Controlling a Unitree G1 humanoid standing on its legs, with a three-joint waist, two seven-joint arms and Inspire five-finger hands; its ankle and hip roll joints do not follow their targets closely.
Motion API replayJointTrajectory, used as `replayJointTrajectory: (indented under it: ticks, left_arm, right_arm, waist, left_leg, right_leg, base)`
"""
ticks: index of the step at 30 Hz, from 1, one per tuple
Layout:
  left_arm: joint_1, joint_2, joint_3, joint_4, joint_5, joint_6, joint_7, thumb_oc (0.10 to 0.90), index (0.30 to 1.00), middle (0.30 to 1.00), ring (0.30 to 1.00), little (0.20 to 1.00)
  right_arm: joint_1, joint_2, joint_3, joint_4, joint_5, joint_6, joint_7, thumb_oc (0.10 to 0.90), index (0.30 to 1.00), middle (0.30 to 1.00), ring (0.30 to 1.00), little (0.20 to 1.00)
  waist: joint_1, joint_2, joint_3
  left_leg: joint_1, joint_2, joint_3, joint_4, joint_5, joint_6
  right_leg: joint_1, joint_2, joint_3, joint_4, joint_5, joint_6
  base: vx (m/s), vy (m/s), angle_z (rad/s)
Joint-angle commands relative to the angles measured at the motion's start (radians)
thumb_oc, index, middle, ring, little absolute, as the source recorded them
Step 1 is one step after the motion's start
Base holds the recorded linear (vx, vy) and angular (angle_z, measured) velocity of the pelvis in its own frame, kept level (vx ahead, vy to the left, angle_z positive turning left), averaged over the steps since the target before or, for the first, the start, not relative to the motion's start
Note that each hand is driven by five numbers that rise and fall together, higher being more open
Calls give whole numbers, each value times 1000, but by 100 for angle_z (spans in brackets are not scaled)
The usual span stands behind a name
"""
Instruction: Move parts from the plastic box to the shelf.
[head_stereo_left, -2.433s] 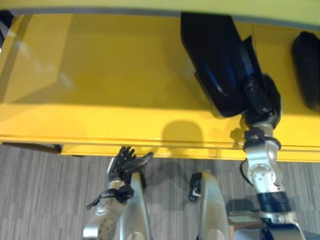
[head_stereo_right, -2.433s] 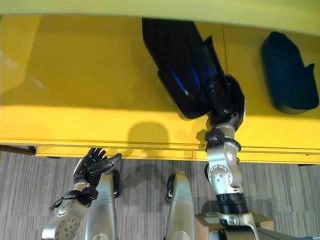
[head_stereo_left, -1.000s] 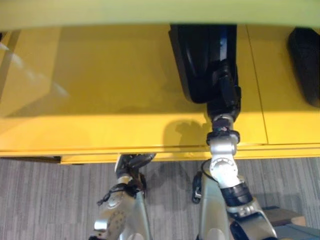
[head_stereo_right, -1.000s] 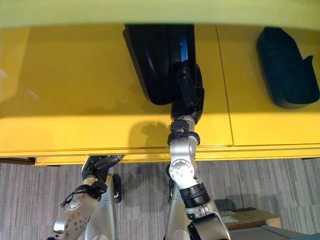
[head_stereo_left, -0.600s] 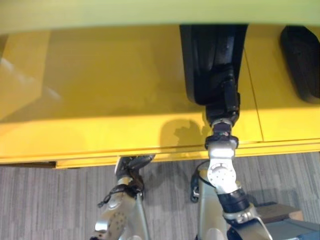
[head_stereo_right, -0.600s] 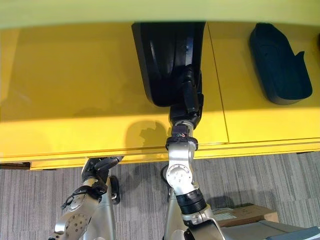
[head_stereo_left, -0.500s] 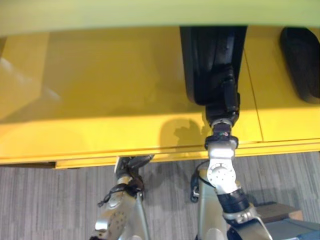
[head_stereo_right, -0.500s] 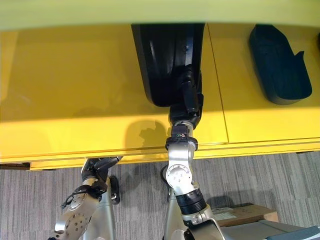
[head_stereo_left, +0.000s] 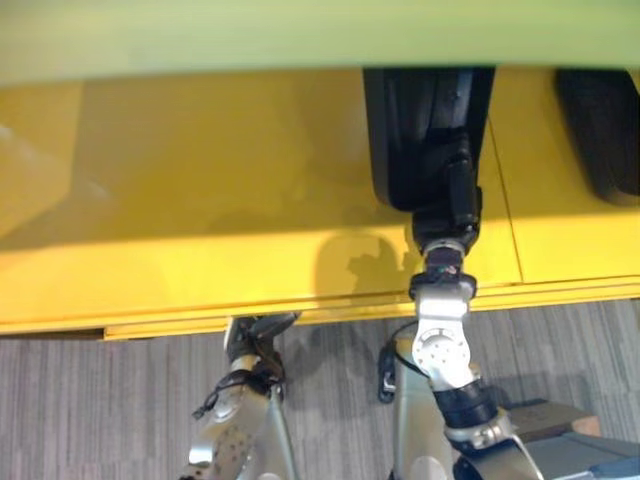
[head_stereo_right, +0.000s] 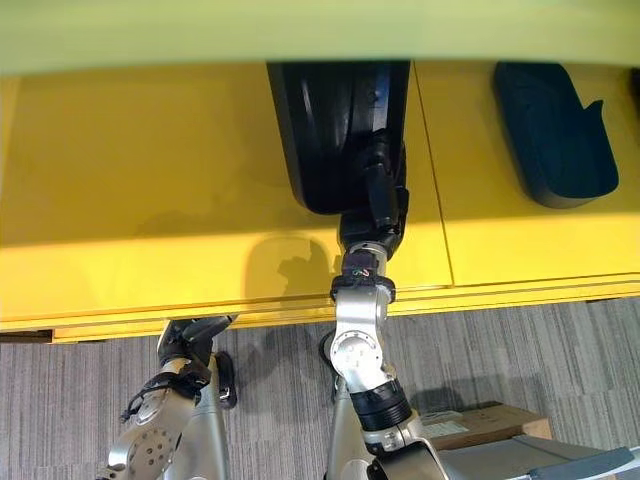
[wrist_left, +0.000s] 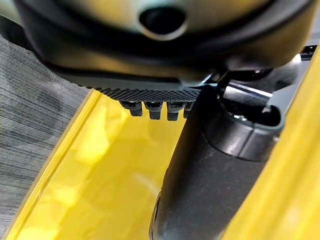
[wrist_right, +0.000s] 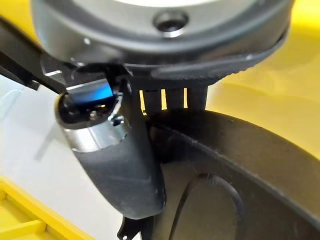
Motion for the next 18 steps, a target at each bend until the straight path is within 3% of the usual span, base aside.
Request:
replayJointTrajectory:
  ticks: [1,10,18]
  left_arm:
    - [-27,18,-20,-119,14,-83,-1,900,1000,1000,1000,1000]
    - [-19,28,-34,-130,13,-89,12,900,1000,1000,1000,1000]
    - [-22,32,-42,-143,11,-100,18,900,1000,1000,1000,1000]
  right_arm:
    - [340,39,-14,247,124,73,-262,400,300,300,300,300]
    - [371,41,-63,268,62,45,-373,400,300,300,300,300]
    - [387,37,-61,300,0,67,-426,400,300,300,300,300]
  waist:
    - [24,34,48]
    - [12,30,50]
    - [9,29,55]
  left_leg:
    - [34,14,-43,34,-106,17]
    - [40,19,-39,18,-98,13]
    - [47,21,-38,7,-92,13]
  right_leg:
    - [7,-33,44,-71,39,33]
    - [9,-30,45,-81,45,34]
    - [14,-31,45,-86,50,37]
  base:
    - [0,0,0]
    - [0,0,0]
    - [0,0,0]
